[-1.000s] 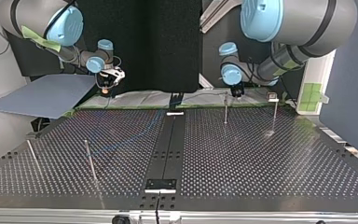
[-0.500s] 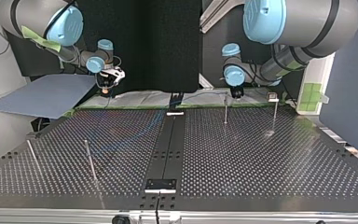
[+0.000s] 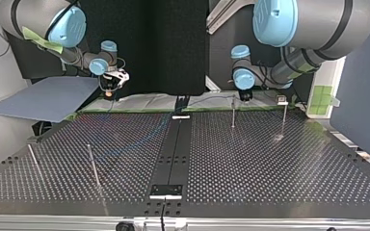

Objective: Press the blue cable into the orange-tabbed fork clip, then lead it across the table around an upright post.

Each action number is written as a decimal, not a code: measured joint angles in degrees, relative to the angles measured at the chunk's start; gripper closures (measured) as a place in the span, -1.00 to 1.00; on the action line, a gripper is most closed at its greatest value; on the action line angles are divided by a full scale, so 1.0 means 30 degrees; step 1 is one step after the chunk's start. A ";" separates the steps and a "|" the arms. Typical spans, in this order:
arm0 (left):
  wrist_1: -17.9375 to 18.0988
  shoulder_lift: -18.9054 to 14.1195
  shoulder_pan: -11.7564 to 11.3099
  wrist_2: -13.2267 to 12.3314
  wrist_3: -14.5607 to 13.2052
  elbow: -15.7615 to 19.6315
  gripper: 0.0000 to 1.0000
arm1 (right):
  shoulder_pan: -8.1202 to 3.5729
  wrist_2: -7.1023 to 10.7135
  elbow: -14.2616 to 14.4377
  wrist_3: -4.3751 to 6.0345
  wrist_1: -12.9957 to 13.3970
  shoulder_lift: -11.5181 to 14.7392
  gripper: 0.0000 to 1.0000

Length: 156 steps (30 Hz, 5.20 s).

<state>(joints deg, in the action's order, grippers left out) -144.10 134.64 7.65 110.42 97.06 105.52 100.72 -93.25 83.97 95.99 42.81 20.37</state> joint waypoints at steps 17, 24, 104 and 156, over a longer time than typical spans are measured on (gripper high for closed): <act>-0.0268 0.0010 -0.0590 -0.0840 -0.0069 -0.0217 1.00 | -0.0050 -0.0003 -0.0048 0.0028 -0.0037 -0.0005 1.00; -0.0321 0.0011 -0.0666 -0.1144 -0.0051 -0.0469 1.00 | -0.0069 -0.0004 -0.0052 0.0029 -0.0062 -0.0005 1.00; -0.1109 -0.3241 -0.2573 -0.7472 0.1555 0.3867 -0.98 | 0.0015 -0.0004 -0.0053 -0.0014 -0.0140 -0.0002 1.00; 0.6341 -0.2742 0.0097 -0.4581 0.0676 0.6633 -0.98 | 0.0092 -0.0004 -0.0051 -0.0030 -0.0146 -0.0003 1.00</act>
<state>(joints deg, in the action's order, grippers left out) -125.08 126.41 7.94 96.68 99.09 125.41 100.99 -93.26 83.82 95.90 42.37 20.36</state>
